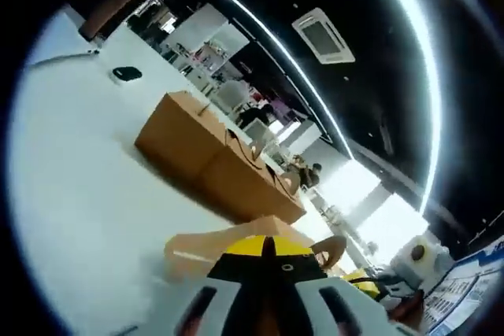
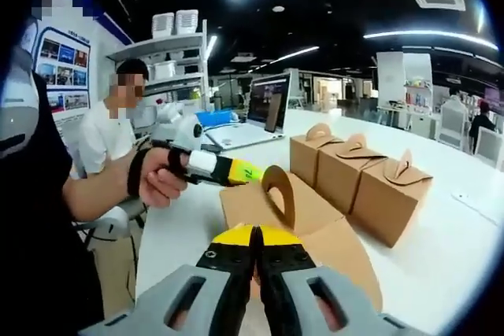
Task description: Pick up one paper box from the group, open the paper box, and remove the item inside
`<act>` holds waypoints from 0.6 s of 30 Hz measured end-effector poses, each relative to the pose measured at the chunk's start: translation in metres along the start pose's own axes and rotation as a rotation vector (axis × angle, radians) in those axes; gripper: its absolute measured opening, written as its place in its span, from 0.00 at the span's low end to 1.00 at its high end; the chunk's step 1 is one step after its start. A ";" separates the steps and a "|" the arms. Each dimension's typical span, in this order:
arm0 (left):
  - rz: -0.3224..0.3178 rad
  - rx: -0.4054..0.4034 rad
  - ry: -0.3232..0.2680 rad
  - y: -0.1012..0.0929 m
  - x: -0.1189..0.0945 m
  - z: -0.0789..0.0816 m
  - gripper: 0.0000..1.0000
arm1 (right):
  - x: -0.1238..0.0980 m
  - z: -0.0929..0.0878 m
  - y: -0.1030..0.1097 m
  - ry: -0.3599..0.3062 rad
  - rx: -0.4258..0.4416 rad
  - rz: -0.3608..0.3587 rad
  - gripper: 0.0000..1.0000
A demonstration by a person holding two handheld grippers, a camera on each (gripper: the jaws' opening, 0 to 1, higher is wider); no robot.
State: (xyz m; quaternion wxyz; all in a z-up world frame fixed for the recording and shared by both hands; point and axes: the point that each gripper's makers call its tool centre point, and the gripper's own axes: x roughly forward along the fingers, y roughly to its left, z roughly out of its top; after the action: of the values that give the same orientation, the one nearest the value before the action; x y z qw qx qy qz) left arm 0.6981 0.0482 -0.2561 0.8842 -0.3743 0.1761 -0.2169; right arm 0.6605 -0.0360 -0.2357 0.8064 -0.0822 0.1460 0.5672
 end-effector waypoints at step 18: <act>-0.095 0.170 -0.091 -0.026 -0.033 0.007 0.16 | -0.019 0.019 -0.004 0.074 -0.135 -0.037 0.39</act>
State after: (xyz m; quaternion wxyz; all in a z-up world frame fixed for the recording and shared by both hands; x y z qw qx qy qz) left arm 0.6674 0.0528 -0.2269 0.9086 -0.3152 0.0990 -0.2557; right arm 0.6613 -0.0488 -0.2112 0.8035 -0.1600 0.1358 0.5571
